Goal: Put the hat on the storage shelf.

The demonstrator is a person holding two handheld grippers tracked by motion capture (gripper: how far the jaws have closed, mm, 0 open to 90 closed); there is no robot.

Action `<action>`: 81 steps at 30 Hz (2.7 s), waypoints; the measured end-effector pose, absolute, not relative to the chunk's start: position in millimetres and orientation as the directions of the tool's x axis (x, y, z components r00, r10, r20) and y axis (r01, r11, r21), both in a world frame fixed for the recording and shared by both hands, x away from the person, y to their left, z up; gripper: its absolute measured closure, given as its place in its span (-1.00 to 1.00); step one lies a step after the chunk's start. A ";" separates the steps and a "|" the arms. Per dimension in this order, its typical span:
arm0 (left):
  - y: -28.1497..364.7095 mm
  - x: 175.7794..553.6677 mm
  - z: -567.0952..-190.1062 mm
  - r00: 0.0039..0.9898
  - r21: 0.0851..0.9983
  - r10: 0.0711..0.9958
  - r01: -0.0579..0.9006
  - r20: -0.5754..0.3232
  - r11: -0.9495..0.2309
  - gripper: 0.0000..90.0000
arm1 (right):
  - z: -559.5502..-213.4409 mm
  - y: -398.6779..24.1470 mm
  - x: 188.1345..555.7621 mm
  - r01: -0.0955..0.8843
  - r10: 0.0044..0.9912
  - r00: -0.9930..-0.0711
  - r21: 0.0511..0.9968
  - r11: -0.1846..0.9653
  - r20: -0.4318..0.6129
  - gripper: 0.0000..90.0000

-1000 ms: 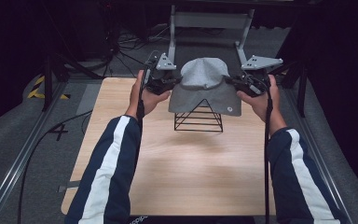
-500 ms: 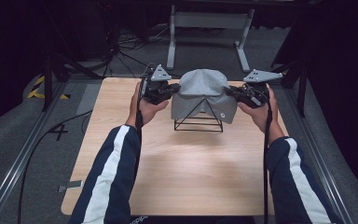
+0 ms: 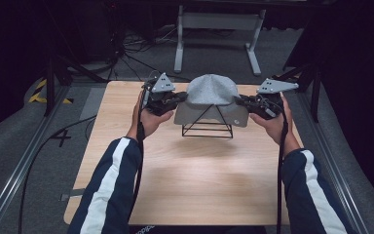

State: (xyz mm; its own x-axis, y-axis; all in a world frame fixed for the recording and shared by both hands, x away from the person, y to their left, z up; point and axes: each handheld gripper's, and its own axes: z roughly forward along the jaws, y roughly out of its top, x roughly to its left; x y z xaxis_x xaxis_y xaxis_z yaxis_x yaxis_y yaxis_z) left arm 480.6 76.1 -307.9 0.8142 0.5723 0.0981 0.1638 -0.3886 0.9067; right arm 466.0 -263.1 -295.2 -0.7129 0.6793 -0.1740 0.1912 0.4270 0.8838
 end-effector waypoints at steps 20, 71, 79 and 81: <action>59.7 501.2 -358.2 0.812 0.884 0.582 0.243 0.041 -0.400 0.91 | -348.7 -269.3 479.7 0.284 0.701 -0.706 0.866 0.411 -0.101 0.87; 57.2 514.7 -423.8 0.788 0.723 0.611 0.375 0.082 -0.581 0.90 | -411.9 -281.0 482.7 0.418 0.740 -0.668 0.782 0.463 -0.080 0.95; 58.5 513.9 -431.6 0.776 0.713 0.626 0.397 0.075 -0.577 0.90 | -418.6 -281.7 485.4 0.439 0.755 -0.652 0.776 0.453 -0.072 0.94; 59.6 513.0 -430.5 0.772 0.718 0.630 0.394 0.080 -0.574 0.87 | -418.0 -281.3 485.0 0.435 0.756 -0.651 0.780 0.450 -0.072 0.90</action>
State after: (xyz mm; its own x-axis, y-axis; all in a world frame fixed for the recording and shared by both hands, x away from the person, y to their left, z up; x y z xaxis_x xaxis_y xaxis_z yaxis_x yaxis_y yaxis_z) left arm 513.0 59.6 -430.5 0.7725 0.6300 0.0796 0.3943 -0.5742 0.7175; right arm 485.0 -281.3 -418.0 -0.6510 0.7556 -0.0725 0.4349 0.4495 0.7802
